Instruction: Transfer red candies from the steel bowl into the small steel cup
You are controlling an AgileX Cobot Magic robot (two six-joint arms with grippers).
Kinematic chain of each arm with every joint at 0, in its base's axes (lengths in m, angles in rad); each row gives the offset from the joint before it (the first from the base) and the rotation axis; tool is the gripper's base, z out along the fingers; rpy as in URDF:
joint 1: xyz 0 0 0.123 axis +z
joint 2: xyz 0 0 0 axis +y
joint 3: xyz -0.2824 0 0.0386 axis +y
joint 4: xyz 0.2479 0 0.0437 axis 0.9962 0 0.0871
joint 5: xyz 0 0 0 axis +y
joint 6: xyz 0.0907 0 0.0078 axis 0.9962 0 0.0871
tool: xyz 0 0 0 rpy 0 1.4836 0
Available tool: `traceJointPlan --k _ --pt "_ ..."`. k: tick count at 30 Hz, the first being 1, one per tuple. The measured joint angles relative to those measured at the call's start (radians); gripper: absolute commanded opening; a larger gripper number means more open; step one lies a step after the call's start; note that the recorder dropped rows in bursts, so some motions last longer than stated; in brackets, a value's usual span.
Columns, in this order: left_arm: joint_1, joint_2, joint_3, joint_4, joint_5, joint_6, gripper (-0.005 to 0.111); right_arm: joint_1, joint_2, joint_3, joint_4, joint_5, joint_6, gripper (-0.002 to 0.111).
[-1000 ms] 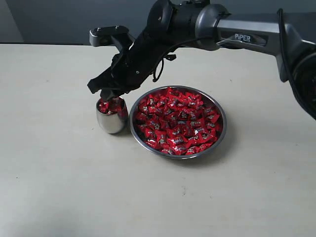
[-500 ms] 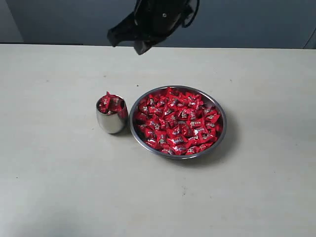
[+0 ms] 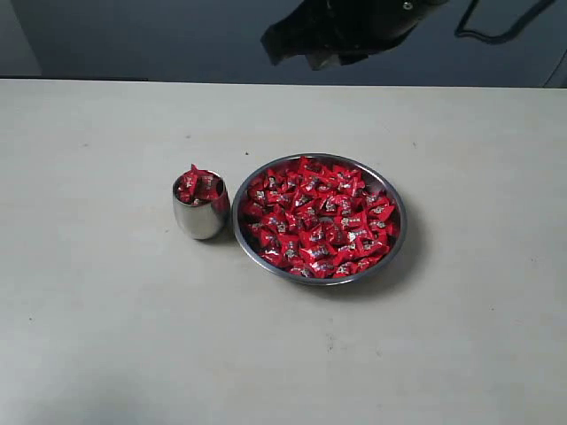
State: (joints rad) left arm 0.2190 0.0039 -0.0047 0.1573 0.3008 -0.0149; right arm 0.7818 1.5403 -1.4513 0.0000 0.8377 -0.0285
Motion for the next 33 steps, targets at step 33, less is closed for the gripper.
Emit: traceJointPlan --k 33 --pt "0.0 0.0 0.0 0.0 0.0 0.0 0.0 -0.136 -0.125 0.255 -0.193 -0.12 0.231 0.0"
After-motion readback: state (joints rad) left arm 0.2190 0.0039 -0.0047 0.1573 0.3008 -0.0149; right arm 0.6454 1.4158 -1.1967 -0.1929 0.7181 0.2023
